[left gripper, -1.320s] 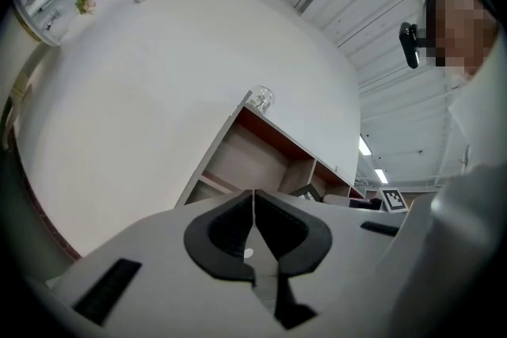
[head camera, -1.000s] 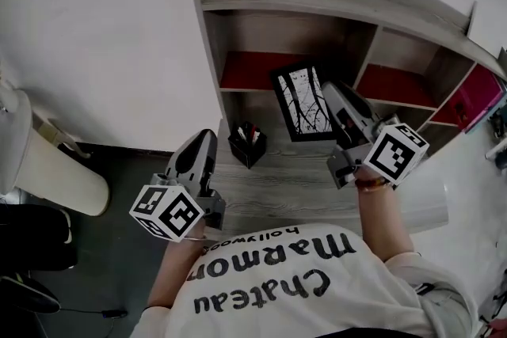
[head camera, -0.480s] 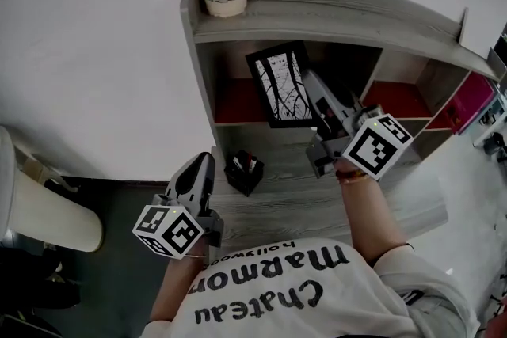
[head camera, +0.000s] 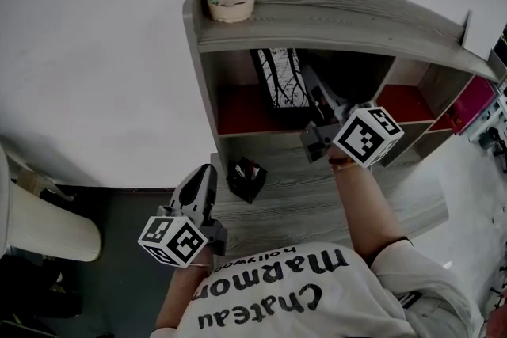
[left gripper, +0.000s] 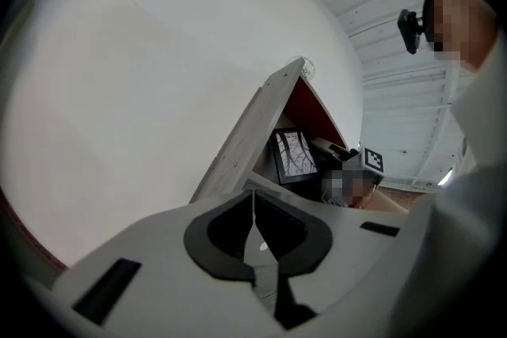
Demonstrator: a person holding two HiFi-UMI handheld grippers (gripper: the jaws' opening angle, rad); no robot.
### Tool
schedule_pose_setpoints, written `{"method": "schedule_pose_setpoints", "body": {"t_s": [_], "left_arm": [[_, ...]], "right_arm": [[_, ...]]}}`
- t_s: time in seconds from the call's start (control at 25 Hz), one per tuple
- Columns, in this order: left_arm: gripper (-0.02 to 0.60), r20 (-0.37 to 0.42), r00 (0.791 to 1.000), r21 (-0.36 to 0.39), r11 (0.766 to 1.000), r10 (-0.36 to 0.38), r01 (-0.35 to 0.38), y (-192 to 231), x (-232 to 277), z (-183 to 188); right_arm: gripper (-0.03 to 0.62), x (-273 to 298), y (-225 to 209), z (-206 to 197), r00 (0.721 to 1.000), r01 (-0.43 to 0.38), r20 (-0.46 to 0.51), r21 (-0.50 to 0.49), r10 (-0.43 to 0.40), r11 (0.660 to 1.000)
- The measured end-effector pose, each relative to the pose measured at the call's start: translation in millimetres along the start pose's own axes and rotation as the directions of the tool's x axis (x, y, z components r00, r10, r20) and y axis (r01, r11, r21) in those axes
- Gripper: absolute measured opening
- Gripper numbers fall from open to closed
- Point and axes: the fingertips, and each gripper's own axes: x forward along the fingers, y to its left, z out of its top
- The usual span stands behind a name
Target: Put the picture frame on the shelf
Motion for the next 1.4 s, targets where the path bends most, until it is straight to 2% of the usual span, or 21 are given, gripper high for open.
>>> {"method": "schedule_pose_setpoints", "body": {"t_s": [0.28,0.6,0.84,1.08,1.4], "left_arm": [[0.023,-0.006,1.0,-0.014,1.0,-0.007,0.007,7,4,-4],[0.023,0.0,1.0,-0.021,1.0,-0.008,0.008,9,6,-4],[0.023,0.002,1.0,-0.021,1.0,-0.017,0.017,5,9,-5],[0.023,0.002,1.0,-0.014,0.999,-0.03,0.03,-1,12,-5],[0.023,0.002,1.0,-0.012,1.0,-0.028,0.028,0,15,-5]], "right_arm": [[0.078,4,-6,-2,1.0,0.026,-0.013,-0.091,-0.027,0.996],[0.084,-9,-18,-3,0.983,0.13,-0.096,-0.232,-0.155,0.964],[0.087,-21,-33,-4,0.96,0.196,-0.139,-0.288,-0.243,0.937],[0.071,-21,-41,-16,0.944,0.207,-0.181,-0.322,-0.275,0.924],[0.063,-14,-48,-21,0.934,0.233,-0.188,-0.33,-0.305,0.915]]}}
